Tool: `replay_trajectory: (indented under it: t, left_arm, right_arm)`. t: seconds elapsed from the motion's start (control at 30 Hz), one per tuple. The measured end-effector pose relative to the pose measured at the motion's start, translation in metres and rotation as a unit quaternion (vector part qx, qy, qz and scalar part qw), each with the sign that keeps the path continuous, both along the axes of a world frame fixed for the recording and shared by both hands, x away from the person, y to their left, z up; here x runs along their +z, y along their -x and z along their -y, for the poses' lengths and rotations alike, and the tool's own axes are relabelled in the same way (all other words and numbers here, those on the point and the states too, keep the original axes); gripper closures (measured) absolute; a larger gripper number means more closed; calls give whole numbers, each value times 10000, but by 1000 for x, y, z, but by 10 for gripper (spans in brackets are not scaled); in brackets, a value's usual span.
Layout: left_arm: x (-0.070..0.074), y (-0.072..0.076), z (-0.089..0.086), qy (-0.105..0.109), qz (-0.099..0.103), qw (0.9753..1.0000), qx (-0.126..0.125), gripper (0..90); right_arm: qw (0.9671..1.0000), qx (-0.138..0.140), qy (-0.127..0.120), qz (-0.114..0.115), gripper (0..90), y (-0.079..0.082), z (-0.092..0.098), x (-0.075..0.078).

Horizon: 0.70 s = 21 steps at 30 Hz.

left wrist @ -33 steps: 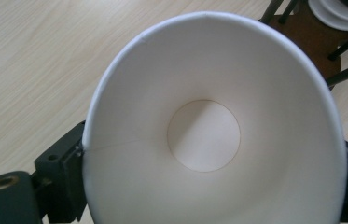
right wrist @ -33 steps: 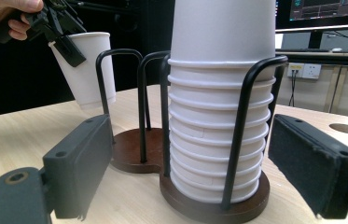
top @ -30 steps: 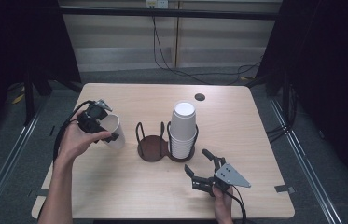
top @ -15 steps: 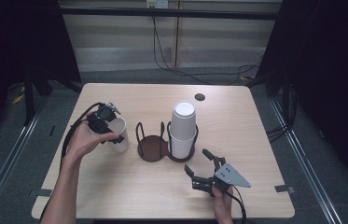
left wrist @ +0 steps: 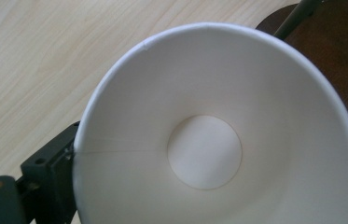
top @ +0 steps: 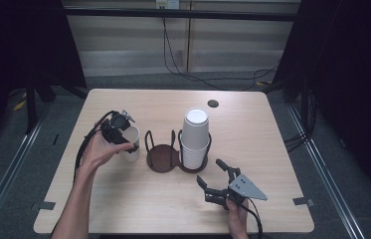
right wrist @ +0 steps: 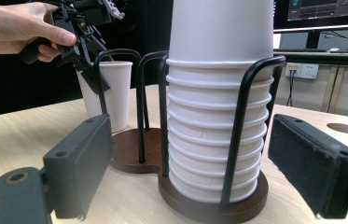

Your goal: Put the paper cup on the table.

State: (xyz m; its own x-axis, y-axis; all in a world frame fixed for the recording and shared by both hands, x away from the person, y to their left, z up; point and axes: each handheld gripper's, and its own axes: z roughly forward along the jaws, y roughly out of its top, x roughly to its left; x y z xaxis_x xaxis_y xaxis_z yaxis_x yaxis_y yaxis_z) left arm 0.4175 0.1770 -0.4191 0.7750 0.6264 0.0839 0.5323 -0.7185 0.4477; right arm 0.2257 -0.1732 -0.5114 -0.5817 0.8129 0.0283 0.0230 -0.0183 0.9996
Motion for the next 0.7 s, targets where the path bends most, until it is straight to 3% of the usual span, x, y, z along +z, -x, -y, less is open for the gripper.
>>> replay_trajectory:
  t: [0.1,0.37,0.7]
  left_arm:
    - [-1,0,0,-102,-33,9999,-72,53]
    - [-9,3,-3,199,-19,9998,97,69]
    - [-20,10,-11,457,71,9989,-77,77]
  right_arm:
    - [10000,-1,0,-2,141,0,0,0]
    - [10000,7,-3,-4,141,0,0,0]
    - [10000,-4,-2,-16,142,-1,0,0]
